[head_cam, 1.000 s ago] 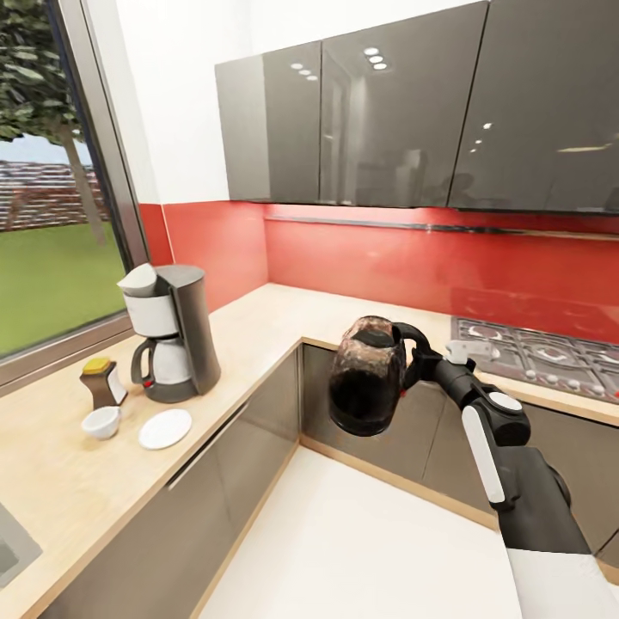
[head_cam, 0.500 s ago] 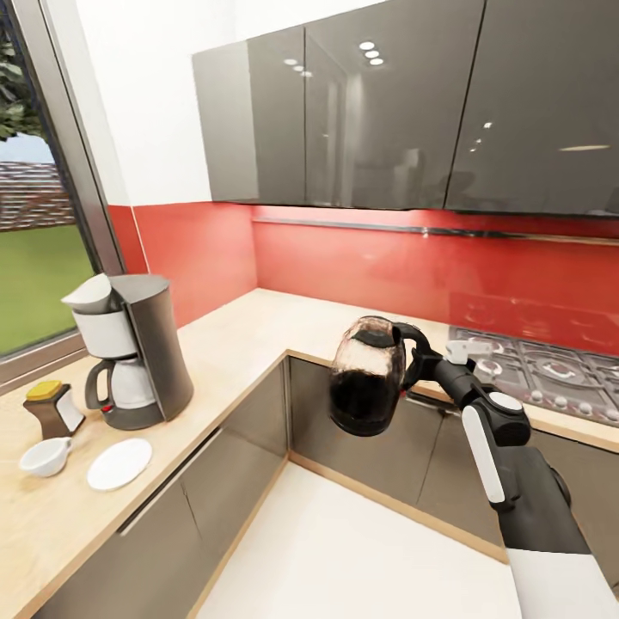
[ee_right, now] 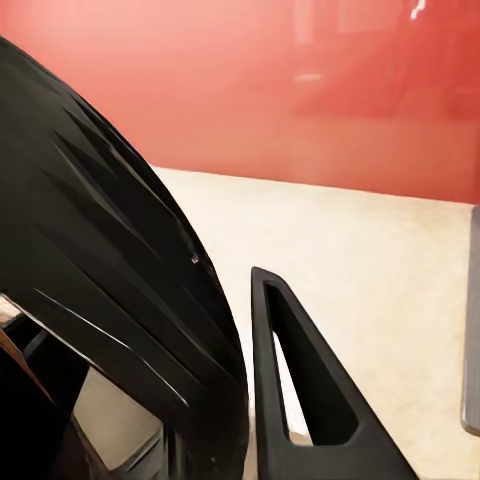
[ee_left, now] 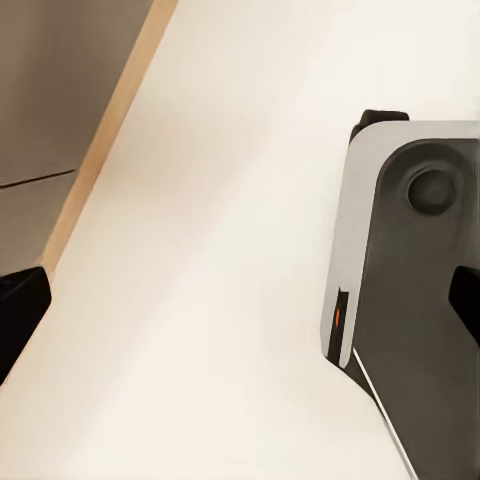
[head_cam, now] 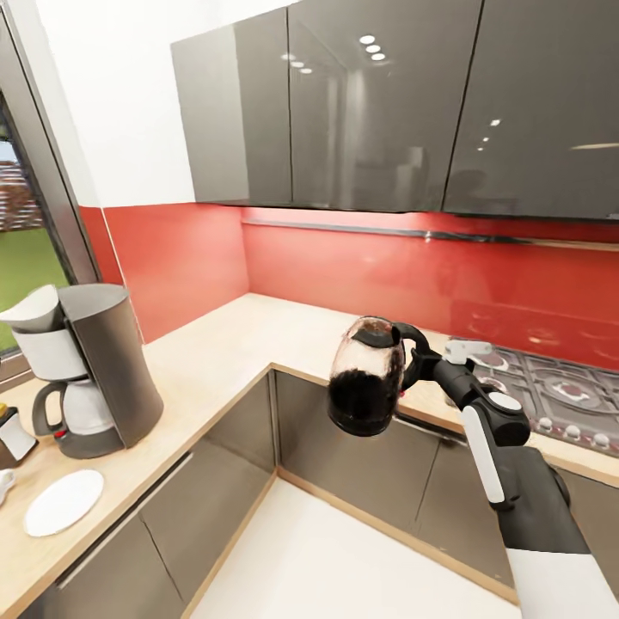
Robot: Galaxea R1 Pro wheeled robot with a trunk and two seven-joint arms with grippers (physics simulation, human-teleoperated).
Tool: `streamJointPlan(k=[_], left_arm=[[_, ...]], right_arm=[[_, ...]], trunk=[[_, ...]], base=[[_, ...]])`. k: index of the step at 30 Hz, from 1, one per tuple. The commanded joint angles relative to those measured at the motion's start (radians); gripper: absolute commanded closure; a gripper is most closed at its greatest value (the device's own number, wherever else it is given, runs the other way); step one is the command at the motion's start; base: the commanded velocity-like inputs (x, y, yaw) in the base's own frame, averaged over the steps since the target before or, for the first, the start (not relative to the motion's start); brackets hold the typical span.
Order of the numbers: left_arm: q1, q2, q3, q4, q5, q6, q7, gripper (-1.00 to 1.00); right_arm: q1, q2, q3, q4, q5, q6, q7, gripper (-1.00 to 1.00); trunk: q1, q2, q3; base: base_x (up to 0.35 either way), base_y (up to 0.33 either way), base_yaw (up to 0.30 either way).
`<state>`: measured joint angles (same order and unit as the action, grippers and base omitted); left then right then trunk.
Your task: Set up a coffee station on the kitchen countertop: keep the coffee maker on the countertop, move the bottle of coffee from the kitchen shelf to the counter next to the coffee maker, place a paper coffee filter on top of the coffee maker, put the saucer next to the coffee maker with the coffee cup on the saucer, and place the electric kettle next to the coffee maker.
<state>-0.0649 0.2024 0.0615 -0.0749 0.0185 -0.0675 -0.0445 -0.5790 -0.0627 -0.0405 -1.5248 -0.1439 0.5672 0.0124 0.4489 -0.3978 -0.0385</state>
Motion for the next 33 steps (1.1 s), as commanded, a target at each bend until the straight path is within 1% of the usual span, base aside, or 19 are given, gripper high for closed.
streamJointPlan(k=[1,6,9,17,33], left_arm=[[-0.001,0.0,0.006,0.001,0.002,-0.003,-0.005,-1.0],[-0.001,0.0,0.007,0.001,0.003,-0.004,-0.005,-1.0],[-0.001,0.0,0.008,0.001,0.003,-0.005,-0.005,-1.0],[-0.001,0.0,0.008,0.001,0.003,-0.008,-0.005,-1.0],[0.0,0.0,0.009,0.001,0.003,-0.013,-0.005,-1.0]], right_arm=[[-0.001,0.0,-0.001,-0.001,-0.008,0.005,0.001,1.0],[-0.001,0.0,-0.001,-0.001,-0.008,0.005,0.001,1.0],[-0.001,0.0,-0.001,-0.001,-0.008,0.005,0.001,1.0],[-0.001,0.001,-0.001,-0.001,-0.008,0.005,0.001,1.0],[-0.001,0.001,-0.001,-0.001,-0.008,0.005,0.001,1.0]], trunk=[[0.001,-0.002,-0.002],[0.001,-0.002,-0.002],[0.001,-0.002,-0.002],[0.001,-0.002,-0.002],[0.001,-0.002,-0.002]], base=[[0.282,-0.22,0.237],[0.282,-0.22,0.269],[0.156,-0.204,0.278],[0.049,-0.187,0.278],[-0.006,-0.015,0.278]])
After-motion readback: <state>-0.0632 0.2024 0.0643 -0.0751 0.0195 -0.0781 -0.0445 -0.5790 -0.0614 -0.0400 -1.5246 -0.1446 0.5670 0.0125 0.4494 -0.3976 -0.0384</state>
